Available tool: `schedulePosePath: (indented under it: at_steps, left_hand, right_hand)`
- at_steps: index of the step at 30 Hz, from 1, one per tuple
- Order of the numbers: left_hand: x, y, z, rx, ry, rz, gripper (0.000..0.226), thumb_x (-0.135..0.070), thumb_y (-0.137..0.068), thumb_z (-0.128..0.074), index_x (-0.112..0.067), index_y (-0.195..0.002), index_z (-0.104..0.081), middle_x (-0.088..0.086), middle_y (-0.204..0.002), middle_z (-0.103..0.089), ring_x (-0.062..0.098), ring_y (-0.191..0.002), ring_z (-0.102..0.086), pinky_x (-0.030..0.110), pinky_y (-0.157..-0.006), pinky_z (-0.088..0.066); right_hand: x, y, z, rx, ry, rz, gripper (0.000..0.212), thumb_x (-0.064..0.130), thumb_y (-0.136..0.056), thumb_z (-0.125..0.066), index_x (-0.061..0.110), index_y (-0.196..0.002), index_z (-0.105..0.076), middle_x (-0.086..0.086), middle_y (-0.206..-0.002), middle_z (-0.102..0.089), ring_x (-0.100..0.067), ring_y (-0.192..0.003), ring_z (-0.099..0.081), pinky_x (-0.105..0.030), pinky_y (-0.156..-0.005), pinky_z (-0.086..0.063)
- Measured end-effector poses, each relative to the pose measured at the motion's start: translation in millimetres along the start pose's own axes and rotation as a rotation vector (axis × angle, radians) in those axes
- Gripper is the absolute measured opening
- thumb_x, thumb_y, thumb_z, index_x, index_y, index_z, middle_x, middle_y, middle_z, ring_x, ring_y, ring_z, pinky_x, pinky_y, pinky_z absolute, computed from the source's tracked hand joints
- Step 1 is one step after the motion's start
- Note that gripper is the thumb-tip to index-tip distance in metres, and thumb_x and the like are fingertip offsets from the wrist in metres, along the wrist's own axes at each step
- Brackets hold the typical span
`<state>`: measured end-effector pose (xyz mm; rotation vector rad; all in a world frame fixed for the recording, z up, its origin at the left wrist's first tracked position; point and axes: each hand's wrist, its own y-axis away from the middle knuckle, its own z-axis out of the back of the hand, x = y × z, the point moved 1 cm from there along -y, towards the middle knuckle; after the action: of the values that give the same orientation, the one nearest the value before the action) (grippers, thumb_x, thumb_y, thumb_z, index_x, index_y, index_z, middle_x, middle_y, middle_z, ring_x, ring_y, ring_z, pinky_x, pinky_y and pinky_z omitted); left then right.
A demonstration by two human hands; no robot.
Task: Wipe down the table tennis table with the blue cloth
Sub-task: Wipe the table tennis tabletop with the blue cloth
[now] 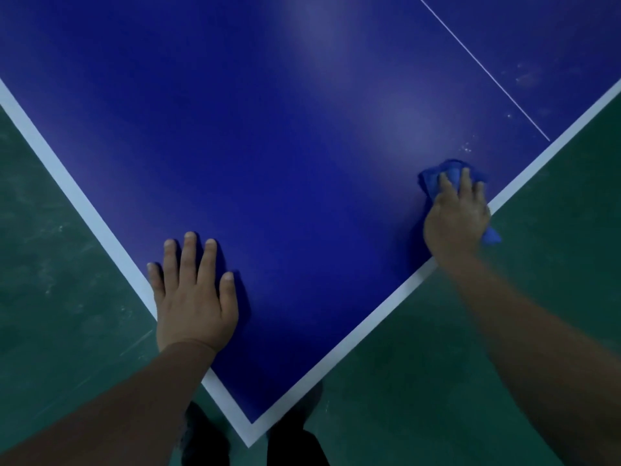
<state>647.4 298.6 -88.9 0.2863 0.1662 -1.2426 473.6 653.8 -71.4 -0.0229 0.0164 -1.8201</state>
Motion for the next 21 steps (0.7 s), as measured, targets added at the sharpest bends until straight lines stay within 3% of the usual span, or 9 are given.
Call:
schedulePosePath:
  at_steps: [2, 6, 8, 11, 14, 16, 19, 21]
  left_hand:
    - [0.3, 0.0, -0.4, 0.001, -0.007, -0.005, 0.065, -0.048, -0.098, -0.021, -0.016, -0.154, -0.031, 0.008, -0.164, -0.018, 0.028, -0.153, -0.001, 0.048, -0.122, 0.006]
    - [-0.1, 0.3, -0.9, -0.012, -0.004, -0.007, 0.066, -0.048, -0.098, -0.020, -0.015, -0.154, -0.033, 0.009, -0.164, -0.020, 0.028, -0.153, -0.002, 0.050, -0.122, 0.004]
    - [-0.7, 0.8, -1.6, -0.018, -0.008, -0.013, 0.066, -0.047, -0.097, -0.021, -0.015, -0.153, -0.034, 0.009, -0.163, -0.021, 0.029, -0.153, -0.003, 0.050, -0.122, 0.004]
    - [-0.3, 0.4, -2.5, -0.027, -0.006, -0.022, 0.065, -0.045, -0.096, -0.023, -0.015, -0.153, -0.034, 0.009, -0.163, -0.022, 0.029, -0.152, -0.004, 0.050, -0.122, 0.004]
    - [-1.9, 1.5, -2.4, -0.048, -0.019, -0.023, 0.065, -0.044, -0.096, -0.023, -0.014, -0.152, -0.035, 0.009, -0.163, -0.023, 0.031, -0.152, -0.006, 0.050, -0.122, 0.003]
    - [-2.2, 2.0, -2.1, -0.051, -0.027, -0.021, 0.065, -0.044, -0.096, -0.022, -0.015, -0.153, -0.034, 0.010, -0.162, -0.023, 0.031, -0.152, -0.007, 0.051, -0.122, 0.002]
    - [-5.7, 0.9, 0.8, -0.051, -0.050, -0.058, 0.064, -0.044, -0.097, -0.023, -0.016, -0.152, -0.036, 0.011, -0.161, -0.027, 0.034, -0.151, -0.011, 0.053, -0.122, -0.001]
    - [-8.9, 0.0, 3.1, -0.041, -0.075, -0.086, 0.063, -0.043, -0.096, -0.023, -0.017, -0.151, -0.039, 0.012, -0.159, -0.030, 0.035, -0.150, -0.015, 0.054, -0.121, -0.006]
  right_hand:
    - [30.8, 41.0, -7.2, -0.025, -0.026, 0.118, 0.061, 0.006, -0.089, -0.035, 0.018, -0.147, -0.045, -0.013, -0.161, -0.029, -0.042, -0.145, -0.029, -0.055, -0.107, -0.036]
    - [60.5, 170.4, -23.1, 0.051, -0.102, 0.705, 0.062, 0.007, -0.084, -0.036, 0.026, -0.141, -0.050, -0.005, -0.157, -0.039, -0.036, -0.143, -0.035, -0.049, -0.110, -0.031]
    - [41.1, 154.8, -19.7, 0.041, -0.091, 0.836, 0.058, 0.005, -0.086, -0.039, 0.024, -0.137, -0.056, -0.006, -0.152, -0.046, -0.036, -0.139, -0.042, -0.050, -0.108, -0.036]
    - [6.4, 72.9, -13.9, -0.041, -0.036, 0.612, 0.051, 0.000, -0.085, -0.047, 0.014, -0.132, -0.064, -0.018, -0.147, -0.050, -0.046, -0.132, -0.048, -0.055, -0.100, -0.045]
    - [-15.4, 14.8, -4.4, 0.011, -0.046, 0.238, 0.047, 0.006, -0.097, -0.044, 0.016, -0.142, -0.054, -0.012, -0.158, -0.036, -0.040, -0.143, -0.035, -0.053, -0.107, -0.035]
    - [-2.2, 15.4, -3.8, -0.025, -0.065, 0.120, 0.050, 0.009, -0.098, -0.044, 0.019, -0.146, -0.049, -0.009, -0.161, -0.033, -0.037, -0.146, -0.030, -0.053, -0.109, -0.032]
    - [32.1, 63.1, -7.2, -0.040, -0.007, 0.303, 0.058, 0.007, -0.085, -0.050, 0.021, -0.142, -0.053, -0.010, -0.157, -0.038, -0.038, -0.141, -0.037, -0.048, -0.101, -0.039]
    - [50.7, 106.3, -12.4, -0.009, -0.049, 0.454, 0.062, 0.007, -0.080, -0.052, 0.023, -0.140, -0.055, -0.009, -0.156, -0.040, -0.036, -0.140, -0.039, -0.048, -0.105, -0.038]
